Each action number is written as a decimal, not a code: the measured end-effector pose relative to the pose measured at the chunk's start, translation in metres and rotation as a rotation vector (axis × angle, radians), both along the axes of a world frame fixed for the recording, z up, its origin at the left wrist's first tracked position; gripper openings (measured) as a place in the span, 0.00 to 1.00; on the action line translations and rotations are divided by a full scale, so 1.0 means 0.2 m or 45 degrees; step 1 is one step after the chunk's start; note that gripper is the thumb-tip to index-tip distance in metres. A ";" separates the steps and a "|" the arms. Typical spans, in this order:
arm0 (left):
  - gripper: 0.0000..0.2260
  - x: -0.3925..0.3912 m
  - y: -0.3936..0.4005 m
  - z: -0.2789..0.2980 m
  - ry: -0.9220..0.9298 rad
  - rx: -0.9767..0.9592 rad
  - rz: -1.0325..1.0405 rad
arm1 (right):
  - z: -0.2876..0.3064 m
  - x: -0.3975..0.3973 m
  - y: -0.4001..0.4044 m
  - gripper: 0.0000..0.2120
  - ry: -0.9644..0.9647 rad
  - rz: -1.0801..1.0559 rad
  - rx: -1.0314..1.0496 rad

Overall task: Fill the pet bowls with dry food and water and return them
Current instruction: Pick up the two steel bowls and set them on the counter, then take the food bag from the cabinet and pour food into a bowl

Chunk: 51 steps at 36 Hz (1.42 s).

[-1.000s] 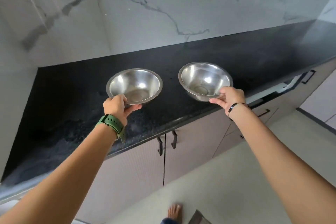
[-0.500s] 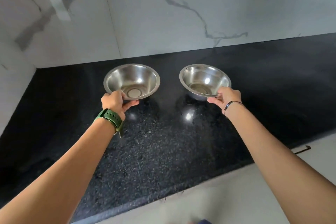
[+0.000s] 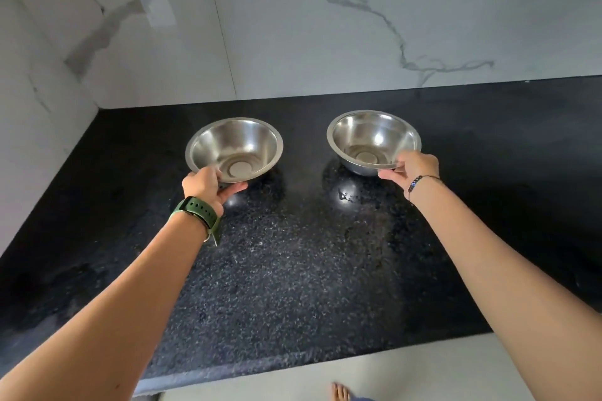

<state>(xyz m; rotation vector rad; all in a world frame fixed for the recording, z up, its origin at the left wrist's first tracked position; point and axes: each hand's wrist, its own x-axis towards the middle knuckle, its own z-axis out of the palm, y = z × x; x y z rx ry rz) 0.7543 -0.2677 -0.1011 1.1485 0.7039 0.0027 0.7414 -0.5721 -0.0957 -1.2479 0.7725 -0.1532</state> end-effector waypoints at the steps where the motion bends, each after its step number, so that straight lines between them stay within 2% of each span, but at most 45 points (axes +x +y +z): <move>1: 0.18 -0.01 0.00 0.00 0.000 0.007 -0.012 | -0.01 0.00 0.00 0.20 0.003 0.002 0.000; 8: 0.16 -0.02 0.00 0.02 0.052 0.087 -0.107 | -0.02 -0.02 0.01 0.19 0.035 0.055 -0.019; 12: 0.14 -0.03 0.02 0.00 0.098 0.226 -0.151 | -0.02 -0.04 0.01 0.18 0.110 0.214 -0.077; 15: 0.16 -0.04 0.04 0.00 0.140 0.324 -0.154 | -0.02 -0.04 0.01 0.22 0.172 0.300 -0.132; 18: 0.17 -0.05 0.05 0.02 0.191 0.545 -0.131 | -0.01 -0.04 0.03 0.27 0.191 0.249 -0.157; 20: 0.18 -0.06 0.06 0.05 0.213 0.697 -0.119 | 0.01 -0.03 0.04 0.29 0.178 0.189 -0.313; 23: 0.21 -0.04 0.06 0.13 0.275 0.913 -0.146 | 0.08 -0.02 0.04 0.34 0.163 0.180 -0.701; 27: 0.26 0.00 0.04 0.32 0.307 1.072 -0.202 | 0.25 0.01 0.05 0.36 0.147 0.368 -0.904; 32: 0.23 0.04 -0.02 0.59 0.108 1.140 -0.247 | 0.52 0.05 0.11 0.33 -0.059 0.577 -0.957; 36: 0.22 0.07 -0.07 0.83 -0.075 1.181 -0.251 | 0.74 0.11 0.20 0.30 -0.210 0.606 -1.077; 40: 0.24 0.08 -0.10 1.12 -0.261 1.248 -0.217 | 0.99 0.17 0.28 0.31 -0.390 0.618 -1.136; 45: 0.23 0.04 -0.10 1.52 -0.571 1.227 -0.112 | 1.35 0.19 0.42 0.26 -0.673 0.605 -1.133; 51: 0.19 -0.11 -0.10 1.94 -0.946 1.236 0.083 | 1.72 0.19 0.62 0.31 -0.965 0.581 -1.065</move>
